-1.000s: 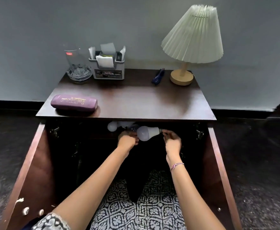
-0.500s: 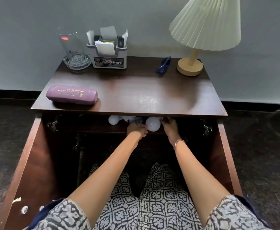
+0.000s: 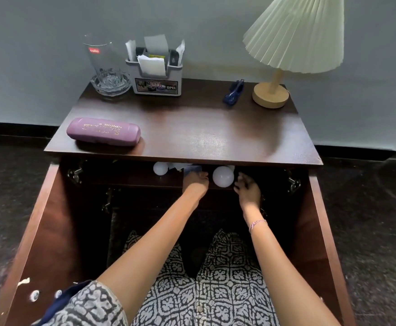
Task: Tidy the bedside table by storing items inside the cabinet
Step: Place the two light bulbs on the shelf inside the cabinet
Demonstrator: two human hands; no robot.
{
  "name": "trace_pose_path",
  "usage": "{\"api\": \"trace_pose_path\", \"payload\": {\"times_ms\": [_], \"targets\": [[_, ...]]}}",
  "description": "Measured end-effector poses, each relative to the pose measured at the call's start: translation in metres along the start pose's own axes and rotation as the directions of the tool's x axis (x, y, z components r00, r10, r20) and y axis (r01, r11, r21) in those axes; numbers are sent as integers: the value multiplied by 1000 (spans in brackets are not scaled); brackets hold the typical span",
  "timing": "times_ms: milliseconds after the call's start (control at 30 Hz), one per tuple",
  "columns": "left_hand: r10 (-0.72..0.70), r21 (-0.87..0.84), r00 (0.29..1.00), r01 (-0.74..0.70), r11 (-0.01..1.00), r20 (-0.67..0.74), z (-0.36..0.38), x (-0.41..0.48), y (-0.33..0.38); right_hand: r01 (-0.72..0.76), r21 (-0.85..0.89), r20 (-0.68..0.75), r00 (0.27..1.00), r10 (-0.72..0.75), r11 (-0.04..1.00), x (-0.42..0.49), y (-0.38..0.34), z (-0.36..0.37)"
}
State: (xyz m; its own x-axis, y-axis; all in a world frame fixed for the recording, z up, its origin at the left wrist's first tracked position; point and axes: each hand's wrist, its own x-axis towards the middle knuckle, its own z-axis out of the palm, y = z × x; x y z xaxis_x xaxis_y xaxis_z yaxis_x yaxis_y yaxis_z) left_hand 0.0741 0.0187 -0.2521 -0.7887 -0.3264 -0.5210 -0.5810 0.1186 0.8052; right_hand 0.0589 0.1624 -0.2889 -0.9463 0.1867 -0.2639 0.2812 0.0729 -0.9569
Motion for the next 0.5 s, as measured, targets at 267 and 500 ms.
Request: {"api": "trace_pose_path", "payload": {"times_ms": [267,500], "targets": [[55,-3,994,-55,998,93,8,-10,5,129,-225,98,989,-109,966,-3,-5,3],[72,1,995,-72,997,65,4,-8,9,246,-381,152,967,-203,891,6,-17,10]]}}
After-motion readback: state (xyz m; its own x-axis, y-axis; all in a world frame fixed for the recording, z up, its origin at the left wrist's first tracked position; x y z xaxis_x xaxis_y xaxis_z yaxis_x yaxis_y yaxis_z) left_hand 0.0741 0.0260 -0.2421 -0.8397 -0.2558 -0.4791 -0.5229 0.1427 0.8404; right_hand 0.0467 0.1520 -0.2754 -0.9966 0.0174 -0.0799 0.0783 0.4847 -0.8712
